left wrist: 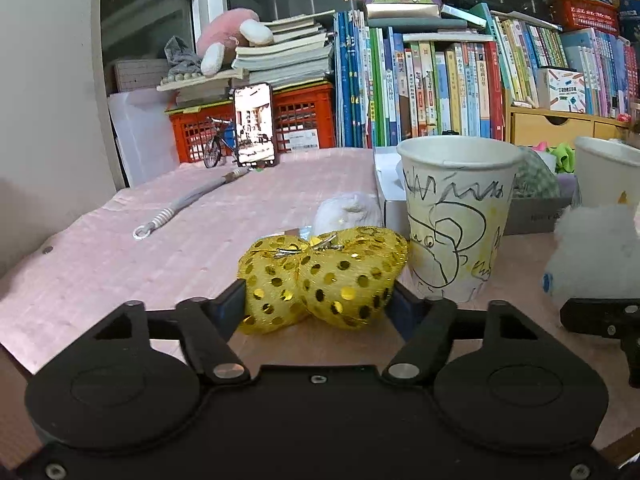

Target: Organize soft objects

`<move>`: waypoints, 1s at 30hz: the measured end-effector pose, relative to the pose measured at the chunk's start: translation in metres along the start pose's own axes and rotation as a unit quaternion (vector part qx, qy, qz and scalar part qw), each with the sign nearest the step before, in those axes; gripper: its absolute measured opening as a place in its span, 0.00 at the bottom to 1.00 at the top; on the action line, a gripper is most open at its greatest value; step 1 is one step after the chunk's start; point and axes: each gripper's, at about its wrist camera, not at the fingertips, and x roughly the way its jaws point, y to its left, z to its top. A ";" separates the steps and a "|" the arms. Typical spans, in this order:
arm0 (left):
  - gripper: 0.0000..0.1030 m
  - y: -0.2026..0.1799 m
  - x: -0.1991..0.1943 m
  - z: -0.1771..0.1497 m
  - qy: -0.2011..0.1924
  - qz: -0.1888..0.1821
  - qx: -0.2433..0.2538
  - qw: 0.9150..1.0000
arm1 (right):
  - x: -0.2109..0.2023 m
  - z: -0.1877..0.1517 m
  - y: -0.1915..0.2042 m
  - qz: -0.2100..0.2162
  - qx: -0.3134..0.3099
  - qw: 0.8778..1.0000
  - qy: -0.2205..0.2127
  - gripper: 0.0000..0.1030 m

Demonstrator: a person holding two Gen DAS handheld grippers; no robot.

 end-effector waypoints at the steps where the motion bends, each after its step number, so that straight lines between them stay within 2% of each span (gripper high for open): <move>1: 0.64 0.000 -0.002 0.000 -0.003 0.001 0.003 1.000 | -0.001 0.000 0.001 -0.001 -0.002 1.000 -0.002 0.54; 14: 0.62 -0.006 -0.040 0.005 -0.055 0.012 0.036 0.998 | -0.011 0.005 0.007 0.012 -0.004 1.000 -0.018 0.51; 30: 0.62 0.004 -0.062 0.030 -0.080 0.000 0.021 0.997 | -0.027 0.013 0.006 0.006 -0.008 0.999 -0.043 0.48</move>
